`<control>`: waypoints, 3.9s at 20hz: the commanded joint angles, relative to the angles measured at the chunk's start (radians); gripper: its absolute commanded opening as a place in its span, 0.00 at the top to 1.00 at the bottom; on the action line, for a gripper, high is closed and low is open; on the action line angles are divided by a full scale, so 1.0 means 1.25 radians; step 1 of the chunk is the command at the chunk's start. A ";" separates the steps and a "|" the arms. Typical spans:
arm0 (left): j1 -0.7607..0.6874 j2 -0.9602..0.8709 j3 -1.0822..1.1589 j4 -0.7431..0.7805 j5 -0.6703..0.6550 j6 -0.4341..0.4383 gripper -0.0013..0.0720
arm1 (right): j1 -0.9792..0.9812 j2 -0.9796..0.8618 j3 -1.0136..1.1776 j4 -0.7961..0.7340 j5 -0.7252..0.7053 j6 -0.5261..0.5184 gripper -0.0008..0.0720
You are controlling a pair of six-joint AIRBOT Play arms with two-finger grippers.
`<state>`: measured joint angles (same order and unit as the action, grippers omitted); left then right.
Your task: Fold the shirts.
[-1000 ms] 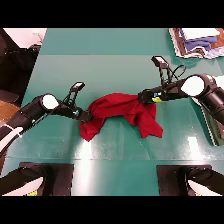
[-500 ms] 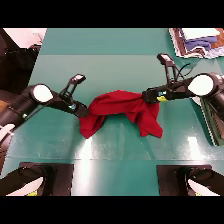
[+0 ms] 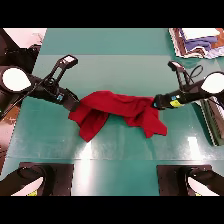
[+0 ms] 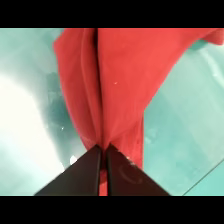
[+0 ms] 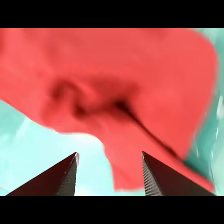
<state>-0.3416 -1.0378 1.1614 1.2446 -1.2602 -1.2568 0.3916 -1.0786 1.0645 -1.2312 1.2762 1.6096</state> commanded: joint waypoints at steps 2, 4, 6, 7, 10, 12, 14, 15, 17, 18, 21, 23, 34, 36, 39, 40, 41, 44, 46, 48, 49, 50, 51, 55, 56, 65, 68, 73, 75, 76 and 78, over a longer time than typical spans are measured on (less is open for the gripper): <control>0.000 0.000 0.007 0.024 -0.013 0.000 0.94 | -0.114 0.048 -0.164 0.009 0.002 -0.110 0.36; 0.000 0.000 0.007 0.023 -0.002 0.000 0.94 | -0.151 0.044 -0.219 0.015 -0.036 -0.192 0.35; 0.000 0.000 0.007 0.023 -0.002 0.000 0.94 | -0.177 0.015 -0.242 0.051 -0.071 -0.275 0.35; 0.000 0.000 0.007 0.023 -0.001 0.000 0.94 | -0.182 -0.008 -0.241 0.060 -0.079 -0.315 0.35; 0.000 0.000 0.007 0.023 -0.001 -0.001 0.94 | -0.174 -0.090 -0.241 0.092 -0.071 -0.404 0.35; 0.000 0.000 0.007 0.023 0.002 -0.001 0.94 | -0.161 -0.136 -0.241 0.091 -0.074 -0.405 0.36; 0.000 0.000 0.007 0.023 0.000 -0.001 0.94 | -0.161 -0.167 -0.241 0.091 -0.070 -0.407 0.55; 0.001 0.000 0.008 0.026 -0.003 0.000 0.94 | -0.161 -0.170 -0.241 0.089 -0.062 -0.407 0.89; 0.001 0.005 0.009 0.043 -0.011 -0.003 0.94 | -0.177 -0.155 -0.225 0.089 -0.033 -0.405 0.96; 0.001 0.014 0.015 0.062 -0.012 -0.019 0.94 | -0.190 -0.134 -0.201 0.088 -0.013 -0.393 0.96; 0.001 0.047 0.101 0.145 -0.017 -0.051 0.94 | -0.238 -0.036 -0.077 0.083 0.000 -0.323 0.96; 0.001 0.061 0.198 0.177 -0.031 -0.051 0.94 | -0.269 0.030 0.037 0.084 -0.018 -0.273 0.97; 0.000 0.064 0.783 0.159 -0.041 -0.080 0.94 | -0.374 0.202 0.607 0.083 -0.146 -0.205 0.97; 0.000 0.097 0.796 0.115 0.006 -0.080 0.94 | -0.411 0.215 0.672 0.083 -0.147 -0.205 0.97; 0.000 0.138 0.796 0.013 0.051 -0.081 0.95 | -0.482 0.210 0.770 0.085 -0.144 -0.205 0.97; 0.000 0.149 0.797 -0.031 0.057 -0.081 0.95 | -0.504 0.202 0.806 0.086 -0.135 -0.204 0.97; 0.000 0.152 0.798 -0.078 0.056 -0.081 0.95 | -0.520 0.192 0.836 0.087 -0.123 -0.200 0.97; 0.001 0.156 0.783 -0.148 0.005 -0.081 0.95 | -0.538 0.151 0.891 0.101 -0.092 -0.174 0.97; 0.000 0.156 0.693 -0.074 -0.041 -0.101 0.95 | -0.539 0.120 0.862 0.159 -0.085 -0.174 0.97; 0.001 0.153 0.541 0.015 -0.057 -0.139 0.95 | -0.537 0.086 0.791 0.225 -0.054 -0.173 0.97; 0.001 0.153 0.442 0.045 -0.044 -0.149 0.95 | -0.526 0.062 0.755 0.231 -0.028 -0.173 0.97; 0.001 0.152 0.343 0.065 -0.023 -0.151 0.95 | -0.502 0.027 0.722 0.229 0.000 -0.172 0.97; 0.002 0.142 0.242 0.075 0.000 -0.158 0.95 | -0.476 -0.009 0.691 0.228 0.016 -0.172 0.97; 0.097 0.038 -0.008 0.064 0.126 -0.162 0.95 | -0.364 -0.169 0.562 0.221 0.016 -0.172 0.97; 0.130 -0.001 -0.026 0.065 0.165 -0.161 0.95 | -0.333 -0.209 0.536 0.192 -0.012 -0.172 0.97; 0.193 -0.235 -0.024 -0.060 0.481 -0.021 0.94 | -0.191 -0.448 0.498 0.085 -0.280 -0.172 0.96; 0.193 -0.241 -0.019 -0.060 0.540 -0.025 0.77 | -0.191 -0.475 0.498 0.092 -0.289 -0.172 0.91; 0.248 -0.241 0.029 -0.061 0.423 -0.074 0.39 | -0.227 -0.475 0.558 0.090 -0.190 -0.172 0.35; 0.305 -0.239 0.085 -0.063 0.260 -0.078 0.39 | -0.258 -0.463 0.591 0.091 -0.075 -0.173 0.36; 0.332 -0.239 0.101 -0.069 0.184 -0.077 0.39 | -0.272 -0.444 0.580 0.093 -0.032 -0.179 0.37; 0.370 -0.238 0.085 -0.112 0.067 -0.047 0.39 | -0.288 -0.395 0.516 0.092 0.021 -0.208 0.37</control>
<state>0.0517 -1.3357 1.2480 1.1542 -0.9302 -1.3411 0.0647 -1.6234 1.7493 -1.1168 1.1561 1.3819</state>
